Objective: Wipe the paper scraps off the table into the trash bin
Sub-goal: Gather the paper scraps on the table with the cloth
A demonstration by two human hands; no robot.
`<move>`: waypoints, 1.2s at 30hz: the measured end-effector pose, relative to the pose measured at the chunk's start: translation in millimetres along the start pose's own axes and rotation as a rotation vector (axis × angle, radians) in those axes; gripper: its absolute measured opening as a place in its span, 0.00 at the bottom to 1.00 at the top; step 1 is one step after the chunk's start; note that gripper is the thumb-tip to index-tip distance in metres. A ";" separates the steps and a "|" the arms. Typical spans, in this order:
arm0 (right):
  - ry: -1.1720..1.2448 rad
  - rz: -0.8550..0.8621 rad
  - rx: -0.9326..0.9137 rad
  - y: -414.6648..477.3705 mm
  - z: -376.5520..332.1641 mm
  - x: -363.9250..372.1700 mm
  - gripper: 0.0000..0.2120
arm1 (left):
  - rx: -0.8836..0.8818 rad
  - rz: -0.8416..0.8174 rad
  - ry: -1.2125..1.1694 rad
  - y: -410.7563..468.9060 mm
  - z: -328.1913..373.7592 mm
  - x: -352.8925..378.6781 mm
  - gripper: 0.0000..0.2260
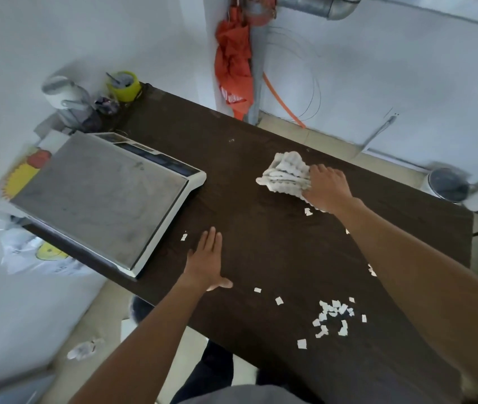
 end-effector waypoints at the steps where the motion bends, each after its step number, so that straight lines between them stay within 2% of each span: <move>1: -0.025 -0.015 0.035 2.5 6.7 2.3 0.30 | 0.006 -0.009 0.002 -0.2 -1.3 0.1 0.60; 5: -0.053 -0.098 0.080 -5.1 17.3 25.5 0.33 | 0.005 -0.016 0.004 -0.5 -4.0 1.0 0.61; 10: -0.081 -0.053 -0.051 -34.8 -0.1 48.8 0.29 | -0.007 -0.008 0.056 -0.2 -2.0 -0.1 0.61; 15: -0.069 -0.030 -0.225 -87.3 -38.1 81.5 0.33 | -0.018 0.001 0.083 -1.3 -2.3 -1.6 0.62; 21: 0.074 0.016 -0.365 -151.5 -75.8 111.7 0.31 | -0.007 0.026 0.084 -0.7 -4.0 0.1 0.61; 27: 0.158 0.030 -0.435 -174.0 -78.6 117.6 0.30 | -0.032 0.081 0.129 -5.9 -1.8 2.8 0.52; 31: 0.113 0.134 -0.436 -161.0 -85.6 101.0 0.32 | -0.127 0.052 0.105 -13.8 -4.6 9.2 0.54; 36: 0.058 0.019 -0.477 -154.0 -104.4 107.3 0.31 | -0.202 0.041 0.113 -22.1 -6.1 16.7 0.46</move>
Point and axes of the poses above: each hand's wrist, its own y-axis towards the middle knuckle, its own x-axis out of the palm, z = x × y, the point moved 3 cm from there along y, towards the middle knuckle, and after that the axes turned 9 degrees about -z, right-handed, at the moved point
